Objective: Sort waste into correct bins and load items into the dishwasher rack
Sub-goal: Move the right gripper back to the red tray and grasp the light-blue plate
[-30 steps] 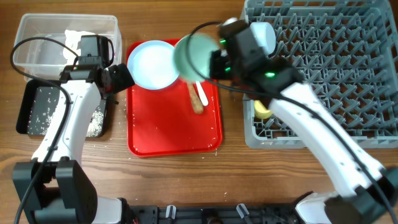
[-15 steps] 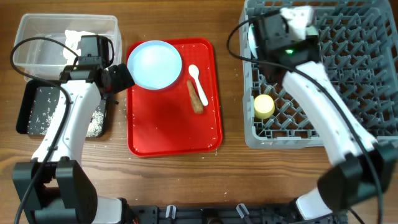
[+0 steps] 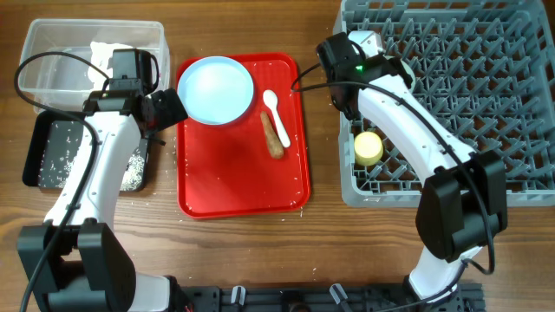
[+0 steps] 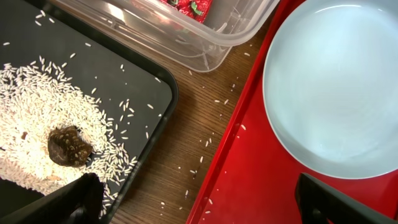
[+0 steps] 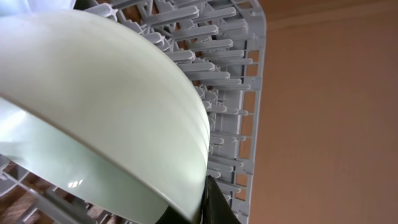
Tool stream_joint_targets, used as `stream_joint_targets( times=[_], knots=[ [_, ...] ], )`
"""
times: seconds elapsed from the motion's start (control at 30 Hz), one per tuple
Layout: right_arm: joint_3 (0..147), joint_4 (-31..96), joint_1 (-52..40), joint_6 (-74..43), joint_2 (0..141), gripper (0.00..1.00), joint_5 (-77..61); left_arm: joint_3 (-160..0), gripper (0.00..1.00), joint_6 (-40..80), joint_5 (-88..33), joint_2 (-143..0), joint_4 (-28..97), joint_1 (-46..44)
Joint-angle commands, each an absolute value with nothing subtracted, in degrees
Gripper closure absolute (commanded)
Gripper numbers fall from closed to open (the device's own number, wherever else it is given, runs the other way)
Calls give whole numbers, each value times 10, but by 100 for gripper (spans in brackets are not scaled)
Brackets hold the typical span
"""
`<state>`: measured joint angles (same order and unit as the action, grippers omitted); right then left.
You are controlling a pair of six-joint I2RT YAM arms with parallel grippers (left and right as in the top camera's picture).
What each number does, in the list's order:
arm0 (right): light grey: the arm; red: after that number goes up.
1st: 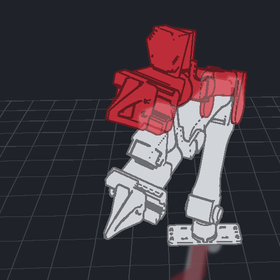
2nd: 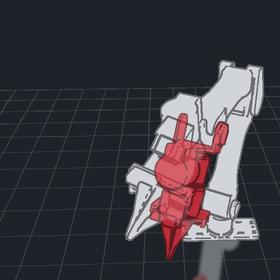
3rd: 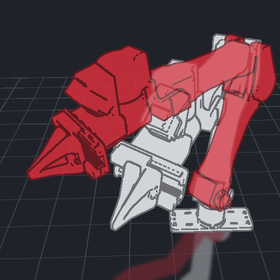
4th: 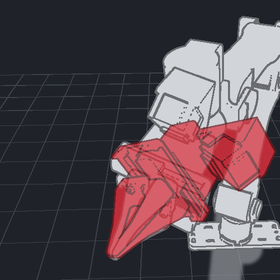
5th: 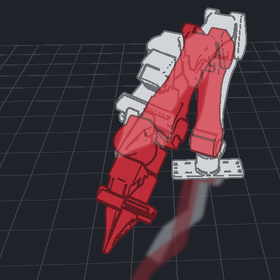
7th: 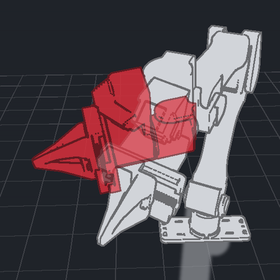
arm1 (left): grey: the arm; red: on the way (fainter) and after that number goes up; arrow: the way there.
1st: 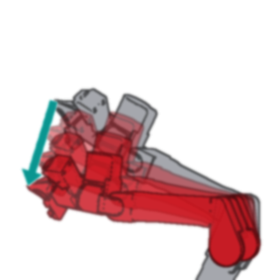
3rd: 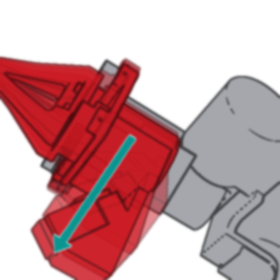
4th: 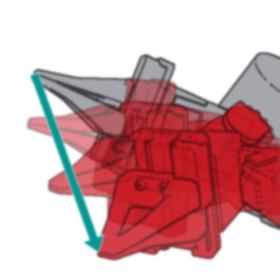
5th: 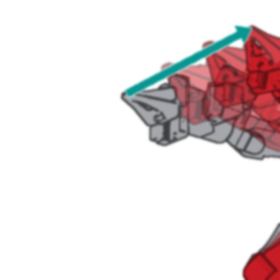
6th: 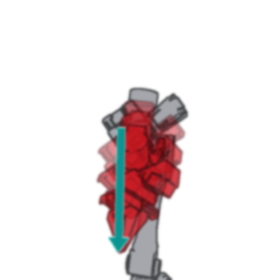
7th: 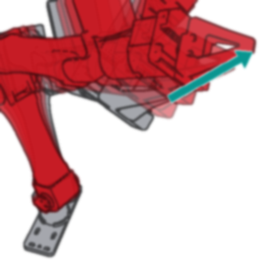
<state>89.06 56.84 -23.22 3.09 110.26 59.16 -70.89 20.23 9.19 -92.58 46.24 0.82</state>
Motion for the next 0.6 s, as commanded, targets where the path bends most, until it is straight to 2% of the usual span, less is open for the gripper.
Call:
stream_joint_targets(
  times=[0.0, 0.2, 0.27, 0.4, 0.5, 0.57],
  knots=[
    [888, 606, -234, 45, 1117, 95, 517, -713, 0, 199, 99, -918, 461, 12],
    [888, 633, -257, 45, 1117, 78, 449, -713, 0, 199, 99, -918, 461, 12],
    [888, 631, -269, 44, 1117, 69, 438, -713, 0, 199, 99, -918, 461, 12],
    [891, 627, -284, 25, 1116, 41, 434, -713, 0, 199, 99, -918, 461, 12],
    [906, 626, -284, 19, 1107, 33, 403, -713, 0, 199, 99, -918, 461, 12],
    [921, 618, -284, 20, 1090, 23, 377, -713, 0, 199, 99, -918, 461, 12]
  ],
)
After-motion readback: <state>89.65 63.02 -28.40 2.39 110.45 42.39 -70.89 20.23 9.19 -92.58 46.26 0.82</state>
